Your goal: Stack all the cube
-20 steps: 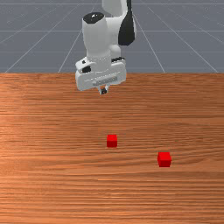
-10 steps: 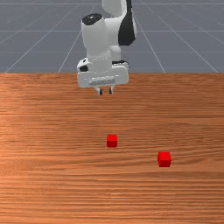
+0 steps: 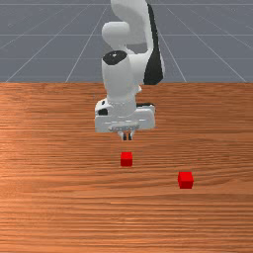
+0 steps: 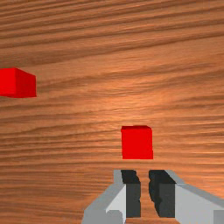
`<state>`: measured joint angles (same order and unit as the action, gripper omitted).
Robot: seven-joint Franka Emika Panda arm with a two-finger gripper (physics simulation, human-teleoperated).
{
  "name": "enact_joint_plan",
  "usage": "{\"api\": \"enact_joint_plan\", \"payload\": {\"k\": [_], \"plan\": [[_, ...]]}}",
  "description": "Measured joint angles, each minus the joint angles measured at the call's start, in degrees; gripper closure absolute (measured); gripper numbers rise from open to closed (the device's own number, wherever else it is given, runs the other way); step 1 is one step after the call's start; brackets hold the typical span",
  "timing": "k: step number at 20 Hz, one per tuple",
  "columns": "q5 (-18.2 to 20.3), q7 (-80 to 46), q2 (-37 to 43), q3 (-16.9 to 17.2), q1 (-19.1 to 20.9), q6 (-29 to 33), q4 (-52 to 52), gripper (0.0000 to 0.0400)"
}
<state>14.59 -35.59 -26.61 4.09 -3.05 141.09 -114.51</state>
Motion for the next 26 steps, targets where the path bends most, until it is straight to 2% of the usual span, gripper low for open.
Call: {"api": "enact_joint_plan", "payload": {"k": [1, 2, 3, 4, 6, 8, 11, 16, 17, 18, 22, 26], "plan": [[0.23, 0.09, -1.72, -0.07, 0.18, 0.64, 1.0, 0.0371], [0.49, 0.23, -3.82, -0.17, 0.44, 1.21, 2.37, 0.0226], [0.54, 0.33, -5.74, -0.13, 0.67, 1.48, 3.35, 0.0137], [0.4, 0.43, -6.98, 0.03, 0.81, 1.73, 3.84, 0.0083], [0.24, 0.48, -8.06, 0.22, 0.94, 2.08, 4.36, 0.0031], [0.21, 0.5, -9.02, 0.2, 0.85, 3.12, 4.67, 0.0011], [-0.45, 0.48, -10.17, 0.44, 0.24, 4.91, 4.87, 0.0003], [-4.01, -1.87, -12.43, 2.68, -3.14, 5.5, 4.87, 0.0], [-4.28, -2.08, -12.58, 2.89, -3.41, 5.57, 4.86, 0.0156], [-4.48, -2.21, -12.64, 3.04, -3.6, 5.62, 4.87, 0.0211], [-4.37, -5.06, -10.47, 4.04, -4.67, 4.86, 4.26, 0.0211], [-6.38, -8.12, -4.48, 5.12, -6.72, -5.28, 8.18, 0.0211]]}}
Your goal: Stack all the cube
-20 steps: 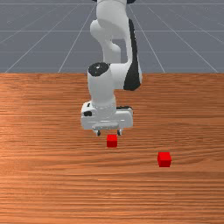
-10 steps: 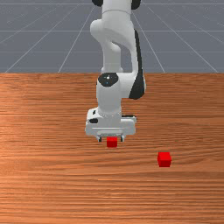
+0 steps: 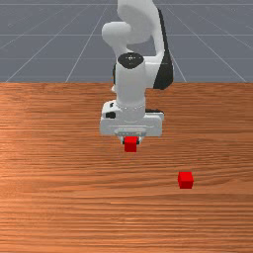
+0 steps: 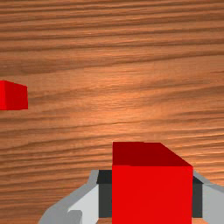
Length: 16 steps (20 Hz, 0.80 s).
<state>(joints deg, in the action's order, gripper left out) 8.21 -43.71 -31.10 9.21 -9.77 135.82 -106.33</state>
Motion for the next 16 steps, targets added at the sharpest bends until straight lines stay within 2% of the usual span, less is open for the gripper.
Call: {"api": "enact_joint_plan", "payload": {"k": [3, 6, 8, 12, 16], "plan": [[0.03, -0.95, -2.93, -1.97, -1.52, -7.93, 12.69, 0.0211], [0.8, -2.22, -11.13, -4.23, -2.82, -15.71, 28.2, 0.0211], [0.35, -2.96, -14.9, -4.72, -3.96, -16.89, 33.25, 0.0211], [-3.07, -5.58, -22.52, -3.9, -8.18, -17.04, 37.26, 0.0211], [-3.73, -6.36, -24.64, -3.86, -9.5, -17.35, 38.59, 0.0211]]}}
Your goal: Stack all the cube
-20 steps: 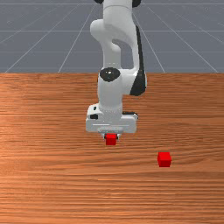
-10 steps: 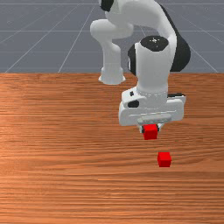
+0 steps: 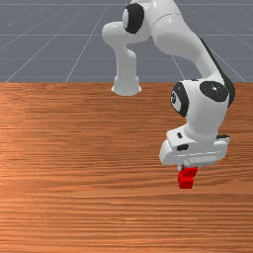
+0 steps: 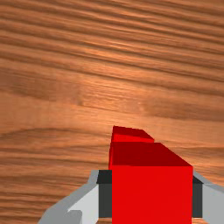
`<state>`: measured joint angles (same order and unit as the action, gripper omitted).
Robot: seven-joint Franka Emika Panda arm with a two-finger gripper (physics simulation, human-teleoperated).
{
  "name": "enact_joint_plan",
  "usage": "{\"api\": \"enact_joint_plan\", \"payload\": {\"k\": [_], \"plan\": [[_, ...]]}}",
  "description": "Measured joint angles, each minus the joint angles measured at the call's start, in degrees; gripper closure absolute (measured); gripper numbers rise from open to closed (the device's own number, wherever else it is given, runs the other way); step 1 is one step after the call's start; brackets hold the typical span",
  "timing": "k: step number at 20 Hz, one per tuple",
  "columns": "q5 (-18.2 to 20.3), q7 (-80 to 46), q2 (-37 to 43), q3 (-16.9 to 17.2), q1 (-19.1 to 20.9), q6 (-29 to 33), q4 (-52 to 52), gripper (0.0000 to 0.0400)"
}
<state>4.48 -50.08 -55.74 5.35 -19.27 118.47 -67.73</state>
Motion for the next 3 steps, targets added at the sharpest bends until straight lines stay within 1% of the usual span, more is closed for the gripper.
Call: {"api": "enact_joint_plan", "payload": {"k": [2, 3], "plan": [[-0.13, -0.03, -0.08, 0.14, -0.02, 0.02, 0.26, 0.0211], [-0.15, -0.04, -0.12, 0.21, 0.07, -0.03, 0.51, 0.0128]]}}
